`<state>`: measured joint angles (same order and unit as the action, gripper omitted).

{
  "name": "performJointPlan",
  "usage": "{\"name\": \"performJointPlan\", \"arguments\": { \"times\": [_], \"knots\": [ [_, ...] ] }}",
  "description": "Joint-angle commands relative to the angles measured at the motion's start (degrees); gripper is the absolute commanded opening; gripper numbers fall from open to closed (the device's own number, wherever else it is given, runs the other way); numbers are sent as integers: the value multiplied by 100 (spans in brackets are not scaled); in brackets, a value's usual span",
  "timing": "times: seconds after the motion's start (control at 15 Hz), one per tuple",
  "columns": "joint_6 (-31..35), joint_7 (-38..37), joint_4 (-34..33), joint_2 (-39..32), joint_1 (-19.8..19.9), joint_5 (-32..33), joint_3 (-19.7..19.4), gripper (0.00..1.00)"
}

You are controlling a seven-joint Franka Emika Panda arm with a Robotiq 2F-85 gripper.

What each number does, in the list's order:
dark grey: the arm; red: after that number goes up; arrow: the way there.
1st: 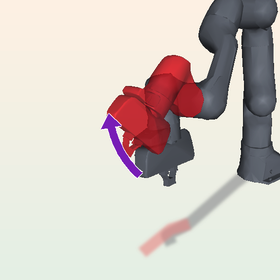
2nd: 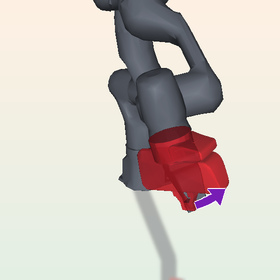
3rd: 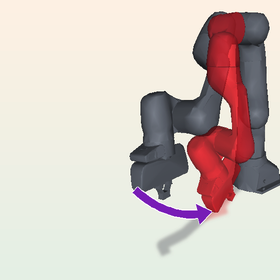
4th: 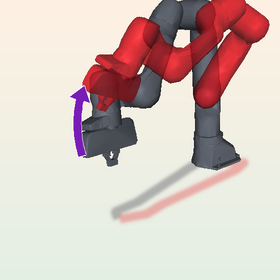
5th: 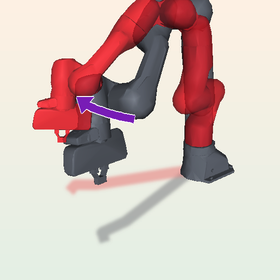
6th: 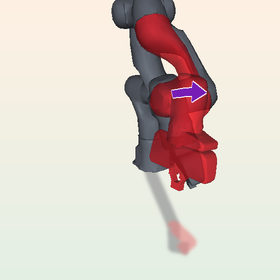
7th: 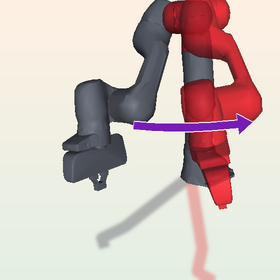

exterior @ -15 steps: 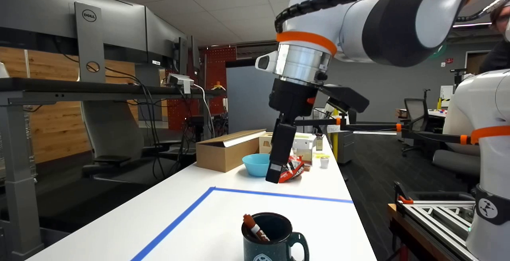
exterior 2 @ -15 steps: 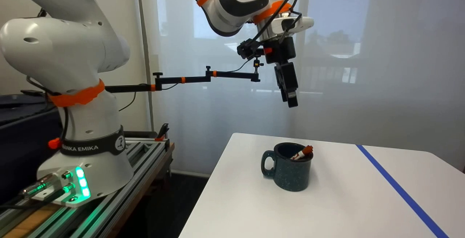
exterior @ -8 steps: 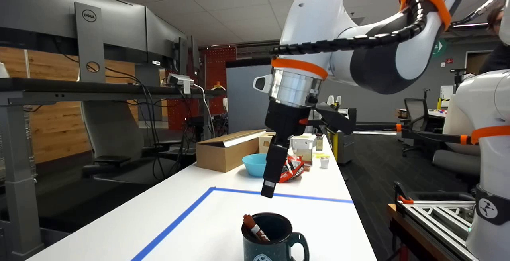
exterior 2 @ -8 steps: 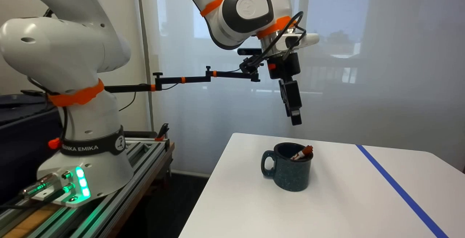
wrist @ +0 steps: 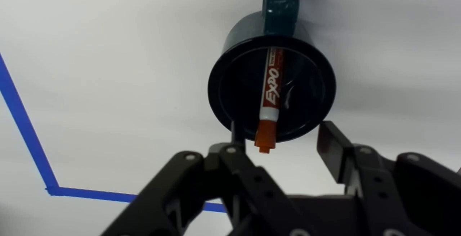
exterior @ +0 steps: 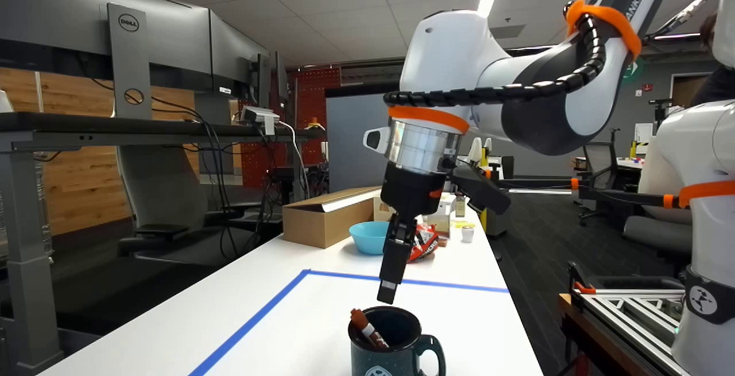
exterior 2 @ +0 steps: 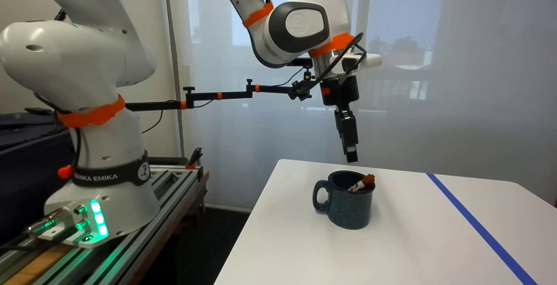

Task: Put the marker on the table

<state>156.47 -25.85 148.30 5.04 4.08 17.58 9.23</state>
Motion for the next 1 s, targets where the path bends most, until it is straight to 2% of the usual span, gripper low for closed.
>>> {"name": "performJointPlan", "arguments": {
  "times": [0.0, 0.07, 0.13, 0.33, 0.4, 0.53, 0.6, 0.67, 0.93],
  "knots": [
    [199, -196, -55, -198, -90, 246, -153, 63],
    [235, -205, -66, -256, -100, 262, -183, 64],
    [261, -201, -77, -303, -110, 277, -213, 74],
    [368, -180, -135, -499, -161, 338, -307, 66],
    [412, -232, -154, -560, -22, 397, -177, 62],
    [485, -220, -223, -702, -33, 427, -187, 57],
    [509, -212, -264, -777, -40, 434, -192, 62],
    [531, -213, -299, -834, -45, 447, -198, 59],
    [578, -202, -461, -1094, -58, 488, -231, 65]
  ]
}}
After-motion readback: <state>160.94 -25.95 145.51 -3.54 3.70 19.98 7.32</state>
